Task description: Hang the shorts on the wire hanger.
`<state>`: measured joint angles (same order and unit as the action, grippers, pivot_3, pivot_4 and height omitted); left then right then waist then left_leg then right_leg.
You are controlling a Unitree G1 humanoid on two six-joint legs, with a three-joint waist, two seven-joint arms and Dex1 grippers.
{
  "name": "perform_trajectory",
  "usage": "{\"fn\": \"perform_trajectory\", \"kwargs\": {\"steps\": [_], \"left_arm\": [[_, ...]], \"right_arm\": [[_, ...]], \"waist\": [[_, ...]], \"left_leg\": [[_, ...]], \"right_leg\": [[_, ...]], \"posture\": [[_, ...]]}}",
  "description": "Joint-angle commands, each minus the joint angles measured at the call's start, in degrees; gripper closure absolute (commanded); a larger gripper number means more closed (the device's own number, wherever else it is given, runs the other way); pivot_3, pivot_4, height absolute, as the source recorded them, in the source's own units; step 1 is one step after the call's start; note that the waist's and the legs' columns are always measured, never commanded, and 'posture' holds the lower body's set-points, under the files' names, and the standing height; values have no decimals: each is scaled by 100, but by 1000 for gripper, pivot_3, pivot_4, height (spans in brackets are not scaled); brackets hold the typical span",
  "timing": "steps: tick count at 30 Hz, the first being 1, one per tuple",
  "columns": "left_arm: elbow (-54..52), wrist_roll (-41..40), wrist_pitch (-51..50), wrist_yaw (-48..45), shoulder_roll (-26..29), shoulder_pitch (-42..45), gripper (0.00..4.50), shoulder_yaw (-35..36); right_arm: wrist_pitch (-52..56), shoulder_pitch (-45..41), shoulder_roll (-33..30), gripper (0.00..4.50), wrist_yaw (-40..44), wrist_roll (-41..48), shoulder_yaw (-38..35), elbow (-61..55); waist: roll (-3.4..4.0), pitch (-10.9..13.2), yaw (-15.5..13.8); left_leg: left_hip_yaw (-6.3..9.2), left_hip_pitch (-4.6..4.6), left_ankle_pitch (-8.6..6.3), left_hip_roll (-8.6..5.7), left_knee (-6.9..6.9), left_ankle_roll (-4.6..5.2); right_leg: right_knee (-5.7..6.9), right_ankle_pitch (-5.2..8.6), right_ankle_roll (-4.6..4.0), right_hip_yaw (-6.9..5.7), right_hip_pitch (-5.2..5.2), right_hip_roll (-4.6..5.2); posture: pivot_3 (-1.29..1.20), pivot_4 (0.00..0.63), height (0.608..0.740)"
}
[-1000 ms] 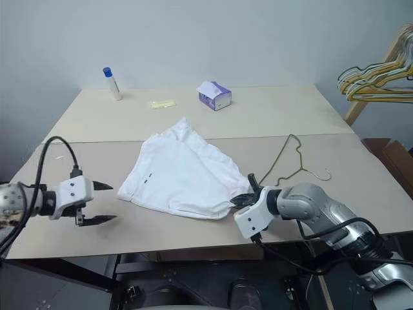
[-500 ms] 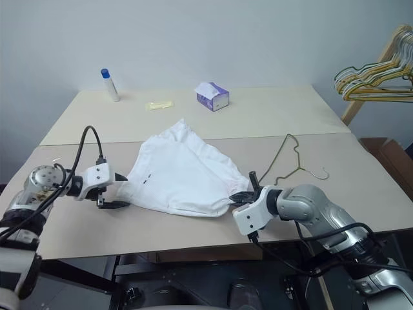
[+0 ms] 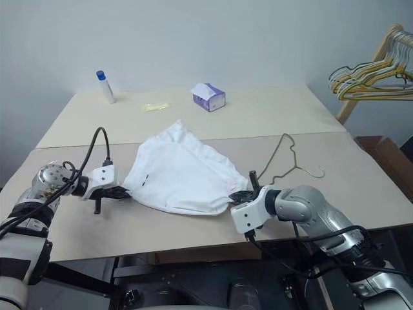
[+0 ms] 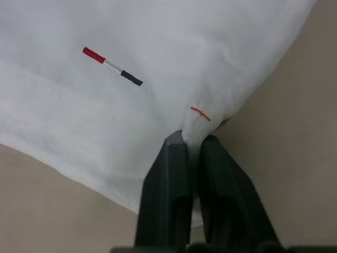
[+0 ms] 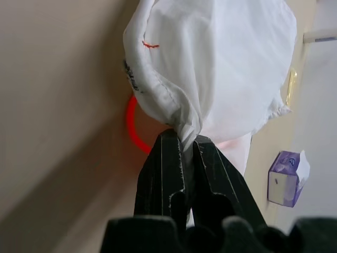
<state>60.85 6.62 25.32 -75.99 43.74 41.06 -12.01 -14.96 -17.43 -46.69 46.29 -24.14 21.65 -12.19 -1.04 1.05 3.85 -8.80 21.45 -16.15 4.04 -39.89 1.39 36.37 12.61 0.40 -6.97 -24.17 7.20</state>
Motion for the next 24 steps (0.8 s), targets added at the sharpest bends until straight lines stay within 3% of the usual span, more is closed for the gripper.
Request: {"fn": "perform_trajectory", "kwargs": {"steps": [1, 6, 10, 14, 19, 22, 24], "left_arm": [[-424, -165, 52, -97, 213, -173, 4456, 194], [-2031, -707, -328, -568, 1141, -1131, 4456, 655], [-3720, -1306, -883, -1156, 2209, -2515, 4456, 1145], [-4915, -1667, -1442, -1196, 2636, -3513, 4456, 1490], [-5510, -1721, -1821, -606, 2350, -3537, 4456, 1615], [-5401, -1526, -1905, 214, 1711, -2677, 4456, 1503], [-5129, -1308, -2162, 775, 1246, -1885, 4456, 1382]], "right_arm": [[781, 2, 222, 4500, 152, -161, -167, -461], [1919, 459, 550, 4500, 645, 151, -172, -1470], [1910, 942, 274, 4500, 1187, 711, -107, -1897], [2145, 930, 66, 4500, 1637, 1064, -84, -1864], [2520, 401, 333, 4500, 1489, 1361, -349, -1540], [3497, -351, 549, 4500, 1437, 1636, -683, -1267], [4000, -1016, 747, 4500, 1273, 1678, -805, -823]], "waist": [[0, 0, 19], [-12, 0, 127], [-15, 0, 142], [-10, 7, 29], [-4, 13, -178], [-2, 13, -297], [-7, 10, -331]], "left_leg": [[0, 2, 0, 0, 0, 0], [44, 35, 5, 3, -9, -22], [53, 51, 2, 1, -17, -22], [56, 33, -24, -5, -22, 17], [58, -33, -29, 1, -16, 16], [58, -24, -27, -5, -16, 17], [58, 0, -23, -11, -30, 14]], "right_leg": [[1, -1, -2, 0, -2, 0], [35, -15, -37, 6, -43, 0], [37, -9, -32, 4, -55, 5], [38, 18, 14, 6, -39, 17], [40, 39, 2, 4, -9, 16], [45, 37, 2, 5, 1, 16], [53, 8, -42, -1, -5, 15]], "posture": [[-91, 0, 740], [-81, 0, 740], [-61, 0, 740], [-42, 0, 740], [-24, 0, 740], [-24, 0, 740], [-29, 0, 740]]}}
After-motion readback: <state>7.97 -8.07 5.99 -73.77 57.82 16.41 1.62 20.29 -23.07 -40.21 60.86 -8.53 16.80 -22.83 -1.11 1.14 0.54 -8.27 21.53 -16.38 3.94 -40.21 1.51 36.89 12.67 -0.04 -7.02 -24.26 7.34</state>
